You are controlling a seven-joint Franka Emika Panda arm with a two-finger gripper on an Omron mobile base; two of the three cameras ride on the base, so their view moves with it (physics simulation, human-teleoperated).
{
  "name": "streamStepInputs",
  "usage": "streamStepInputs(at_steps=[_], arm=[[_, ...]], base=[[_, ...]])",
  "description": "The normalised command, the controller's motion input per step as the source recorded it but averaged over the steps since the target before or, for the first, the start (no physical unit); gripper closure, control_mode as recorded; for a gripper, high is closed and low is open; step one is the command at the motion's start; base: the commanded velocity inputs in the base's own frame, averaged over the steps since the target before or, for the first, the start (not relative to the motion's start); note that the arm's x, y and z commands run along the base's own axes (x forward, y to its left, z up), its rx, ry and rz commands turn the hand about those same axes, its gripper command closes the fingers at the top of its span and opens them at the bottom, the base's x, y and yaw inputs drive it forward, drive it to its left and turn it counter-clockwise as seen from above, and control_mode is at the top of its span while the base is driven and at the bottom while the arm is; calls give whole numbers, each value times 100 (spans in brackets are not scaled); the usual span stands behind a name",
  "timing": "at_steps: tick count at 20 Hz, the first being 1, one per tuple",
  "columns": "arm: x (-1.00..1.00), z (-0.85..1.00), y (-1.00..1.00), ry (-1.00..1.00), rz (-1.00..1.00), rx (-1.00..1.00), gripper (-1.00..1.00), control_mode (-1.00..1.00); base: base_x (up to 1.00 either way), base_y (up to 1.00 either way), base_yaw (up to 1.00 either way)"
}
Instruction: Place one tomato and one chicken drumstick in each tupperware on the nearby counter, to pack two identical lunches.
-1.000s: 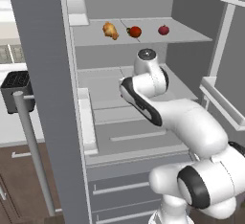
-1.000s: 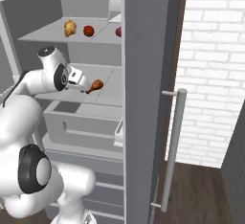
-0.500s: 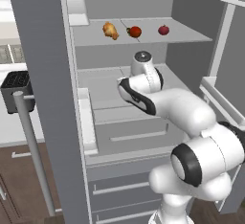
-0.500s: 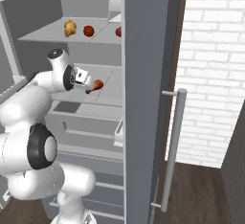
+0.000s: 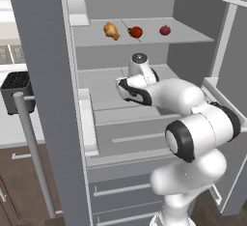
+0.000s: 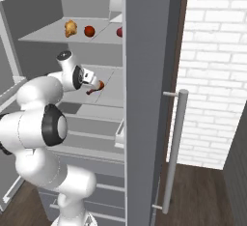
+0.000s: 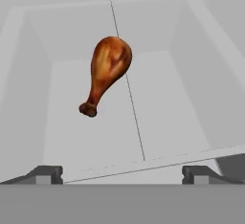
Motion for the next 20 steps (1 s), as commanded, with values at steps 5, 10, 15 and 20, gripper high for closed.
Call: streamStepInputs(at_steps=[5, 10, 15, 20], arm=[[38, -12, 3, 0, 0, 0, -100, -100], [37, -28, 1, 0, 0, 0, -100, -100], [36, -22, 0, 0, 0, 0, -100, -100], [28, -11, 11, 0, -3, 0, -100, -100]], base=[[0, 0, 0], [0, 0, 0], [0, 0, 0], [0, 0, 0]])
